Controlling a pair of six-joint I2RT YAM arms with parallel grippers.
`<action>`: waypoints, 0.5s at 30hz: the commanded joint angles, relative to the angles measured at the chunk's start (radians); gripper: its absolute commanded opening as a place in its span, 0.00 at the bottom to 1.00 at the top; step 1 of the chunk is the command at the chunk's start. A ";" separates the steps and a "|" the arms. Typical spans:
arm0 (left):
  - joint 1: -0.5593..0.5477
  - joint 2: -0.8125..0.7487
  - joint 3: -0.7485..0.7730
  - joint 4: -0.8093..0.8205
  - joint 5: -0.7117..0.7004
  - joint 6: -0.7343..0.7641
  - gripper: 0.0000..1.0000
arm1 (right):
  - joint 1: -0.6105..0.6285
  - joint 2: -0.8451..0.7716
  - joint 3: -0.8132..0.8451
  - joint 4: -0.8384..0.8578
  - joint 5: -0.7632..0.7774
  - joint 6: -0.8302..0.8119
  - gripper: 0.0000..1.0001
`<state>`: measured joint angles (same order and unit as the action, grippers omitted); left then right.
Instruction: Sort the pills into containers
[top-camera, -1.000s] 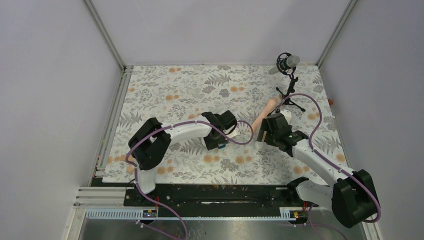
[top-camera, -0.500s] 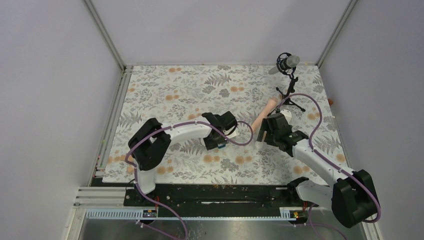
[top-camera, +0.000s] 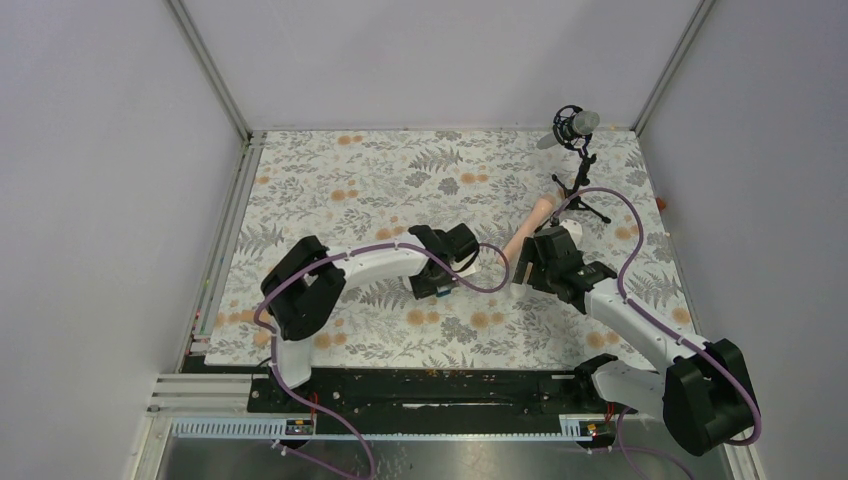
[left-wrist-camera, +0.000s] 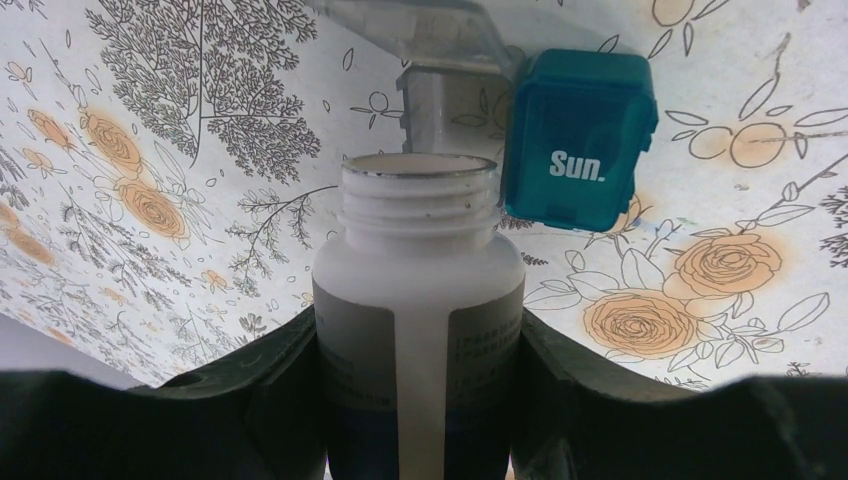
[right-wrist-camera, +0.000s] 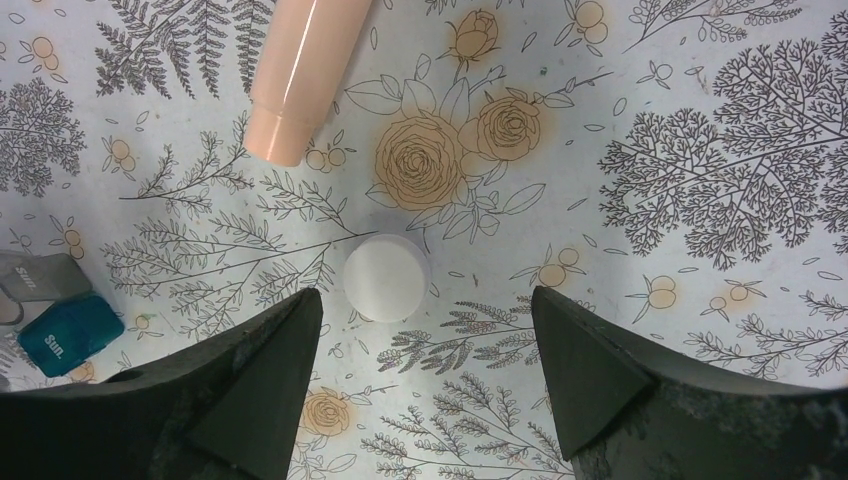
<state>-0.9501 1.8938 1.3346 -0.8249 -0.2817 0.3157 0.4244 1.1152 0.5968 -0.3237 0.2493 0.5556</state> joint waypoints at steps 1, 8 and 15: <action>-0.009 0.016 0.051 -0.019 -0.050 0.011 0.00 | -0.009 0.002 -0.004 0.028 -0.002 0.002 0.84; -0.013 0.025 0.053 -0.021 -0.061 0.011 0.00 | -0.011 0.005 -0.007 0.029 -0.004 0.002 0.84; -0.016 0.026 0.051 -0.021 -0.062 0.009 0.00 | -0.010 0.004 -0.007 0.029 -0.006 0.002 0.84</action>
<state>-0.9604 1.9160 1.3426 -0.8379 -0.3126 0.3180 0.4232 1.1156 0.5911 -0.3164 0.2428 0.5556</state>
